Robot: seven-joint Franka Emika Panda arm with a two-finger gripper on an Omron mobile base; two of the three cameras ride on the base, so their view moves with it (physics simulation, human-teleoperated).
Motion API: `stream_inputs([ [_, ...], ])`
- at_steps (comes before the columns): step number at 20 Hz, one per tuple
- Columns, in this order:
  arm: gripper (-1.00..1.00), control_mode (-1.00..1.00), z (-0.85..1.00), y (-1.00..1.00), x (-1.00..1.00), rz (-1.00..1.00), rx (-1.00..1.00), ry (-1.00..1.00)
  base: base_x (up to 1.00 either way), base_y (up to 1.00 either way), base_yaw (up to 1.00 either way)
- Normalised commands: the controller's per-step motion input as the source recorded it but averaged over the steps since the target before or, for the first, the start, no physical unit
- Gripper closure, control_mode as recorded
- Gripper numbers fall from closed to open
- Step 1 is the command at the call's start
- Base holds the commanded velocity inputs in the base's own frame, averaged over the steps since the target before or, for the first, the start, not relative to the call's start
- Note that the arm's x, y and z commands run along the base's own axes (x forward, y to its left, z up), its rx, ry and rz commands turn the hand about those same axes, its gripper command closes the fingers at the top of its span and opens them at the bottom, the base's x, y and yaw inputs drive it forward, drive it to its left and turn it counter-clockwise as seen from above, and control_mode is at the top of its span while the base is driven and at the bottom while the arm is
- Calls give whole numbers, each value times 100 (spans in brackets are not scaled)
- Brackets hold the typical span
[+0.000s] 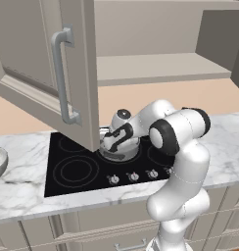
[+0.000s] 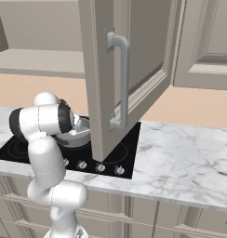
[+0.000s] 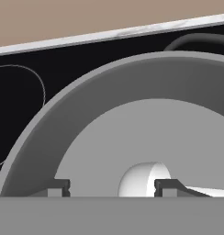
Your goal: Open the cabinet and move the ladle to the pot. Then close the cabinet.
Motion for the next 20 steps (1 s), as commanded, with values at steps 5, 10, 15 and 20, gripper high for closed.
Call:
stream_inputs([
  [5,-100,-100,0,0,-1,0,0,0,0,0,0],
  [10,-100,-100,26,0,-37,0,0,-1,0,0,0],
  [15,-100,-100,53,0,-83,0,0,-9,0,0,0],
  [20,-100,-100,87,0,-71,0,0,-10,0,0,0],
])
